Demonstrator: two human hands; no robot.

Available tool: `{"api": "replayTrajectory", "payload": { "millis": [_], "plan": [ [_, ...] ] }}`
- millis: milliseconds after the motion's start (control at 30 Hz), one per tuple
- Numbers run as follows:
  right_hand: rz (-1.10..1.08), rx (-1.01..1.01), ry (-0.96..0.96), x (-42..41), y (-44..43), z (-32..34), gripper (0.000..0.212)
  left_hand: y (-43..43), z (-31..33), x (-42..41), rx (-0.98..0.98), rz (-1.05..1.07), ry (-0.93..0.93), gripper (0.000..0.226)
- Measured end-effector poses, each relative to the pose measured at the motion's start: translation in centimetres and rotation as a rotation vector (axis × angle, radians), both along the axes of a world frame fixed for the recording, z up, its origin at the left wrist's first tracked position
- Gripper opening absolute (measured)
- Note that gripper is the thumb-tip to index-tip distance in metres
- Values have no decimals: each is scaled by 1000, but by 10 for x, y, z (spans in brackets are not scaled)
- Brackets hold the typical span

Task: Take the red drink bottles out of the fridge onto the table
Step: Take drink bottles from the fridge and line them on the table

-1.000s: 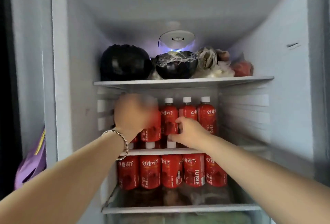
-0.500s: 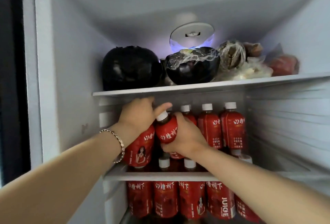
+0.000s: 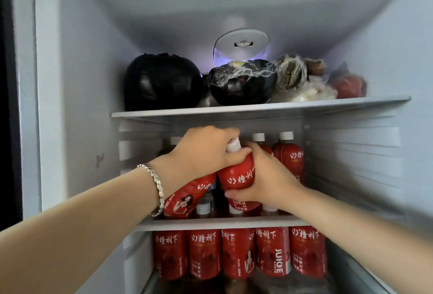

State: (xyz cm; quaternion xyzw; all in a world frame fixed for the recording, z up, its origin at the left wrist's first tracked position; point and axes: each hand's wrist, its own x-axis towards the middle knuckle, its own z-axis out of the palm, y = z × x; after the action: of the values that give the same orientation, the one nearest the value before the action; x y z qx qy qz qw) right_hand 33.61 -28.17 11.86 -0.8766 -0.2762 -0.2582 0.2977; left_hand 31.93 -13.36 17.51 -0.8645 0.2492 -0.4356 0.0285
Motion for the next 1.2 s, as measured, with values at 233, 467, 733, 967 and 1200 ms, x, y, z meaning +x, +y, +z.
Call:
{"api": "replayTrajectory", "payload": {
  "millis": [233,467,733,967,1200],
  "plan": [
    [-338,323,33,46,-62,27,73,3,-3,2,-47,-25,-46,35],
    [-472,441,345,102,-65,15,85,6,-4,5,-27,-64,-39,37],
    [-571,414,105,48,-61,5,71,8,-6,4,10,-56,-117,36],
    [-477,284,-241,-28,-27,-10,75,15,-17,-8,90,-180,-365,46],
    [-417,241,-325,-81,-4,0,73,25,-5,-51,126,-161,-428,46]
  ]
}}
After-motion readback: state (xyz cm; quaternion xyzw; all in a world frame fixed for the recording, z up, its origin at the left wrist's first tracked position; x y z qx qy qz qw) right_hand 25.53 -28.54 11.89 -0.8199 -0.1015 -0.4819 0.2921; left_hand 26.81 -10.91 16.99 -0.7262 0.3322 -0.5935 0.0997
